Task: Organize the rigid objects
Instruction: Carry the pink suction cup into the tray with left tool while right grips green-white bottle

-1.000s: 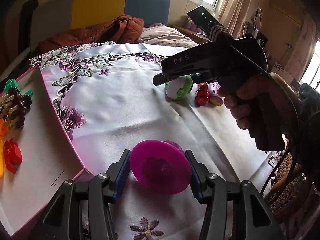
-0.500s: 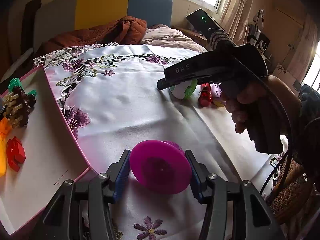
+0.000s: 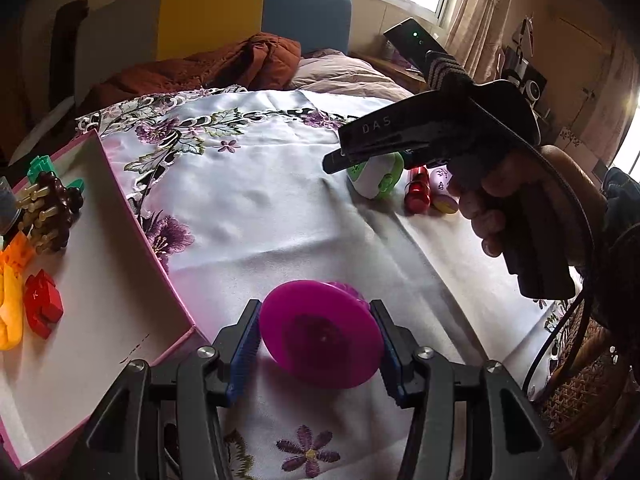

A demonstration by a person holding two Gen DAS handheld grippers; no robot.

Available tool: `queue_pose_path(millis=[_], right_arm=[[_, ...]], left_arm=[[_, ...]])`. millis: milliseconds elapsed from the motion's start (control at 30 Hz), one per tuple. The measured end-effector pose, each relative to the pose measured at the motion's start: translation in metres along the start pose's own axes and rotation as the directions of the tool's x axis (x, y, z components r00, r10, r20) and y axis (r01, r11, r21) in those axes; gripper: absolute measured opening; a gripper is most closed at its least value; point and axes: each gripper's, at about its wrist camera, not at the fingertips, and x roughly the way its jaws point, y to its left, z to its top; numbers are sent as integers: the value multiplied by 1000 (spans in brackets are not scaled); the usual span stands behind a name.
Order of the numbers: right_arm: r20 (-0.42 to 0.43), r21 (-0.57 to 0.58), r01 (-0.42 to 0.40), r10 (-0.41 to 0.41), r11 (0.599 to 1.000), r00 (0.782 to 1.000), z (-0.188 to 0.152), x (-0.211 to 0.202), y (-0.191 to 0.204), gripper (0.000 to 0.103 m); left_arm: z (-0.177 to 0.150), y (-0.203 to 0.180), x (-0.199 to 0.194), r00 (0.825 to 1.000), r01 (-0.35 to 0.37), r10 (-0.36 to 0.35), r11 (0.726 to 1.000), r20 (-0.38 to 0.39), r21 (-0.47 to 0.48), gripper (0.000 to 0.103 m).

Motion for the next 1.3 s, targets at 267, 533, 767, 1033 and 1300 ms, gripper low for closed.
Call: queue_pose_path(millis=[267, 533, 767, 1033, 1300], right_arm=[[-5, -38, 20, -20, 999, 1000, -2, 2, 2, 51], [-2, -92, 54, -55, 994, 999, -5, 3, 8, 51], [6, -123, 77, -77, 989, 997, -6, 3, 10, 51], [9, -133, 87, -87, 987, 996, -6, 3, 11, 50], [9, -140, 93, -92, 986, 996, -6, 3, 11, 50]], left_arm=[[1, -3, -6, 1000, 7, -7, 1000, 13, 1, 53], [9, -2, -29, 998, 46, -46, 999, 52, -15, 53], [21, 24, -67, 991, 50, -38, 995, 127, -91, 53], [8, 108, -97, 986, -35, 85, 945, 141, -324, 53], [-26, 164, -95, 976, -173, 214, 881, 44, -440, 53]])
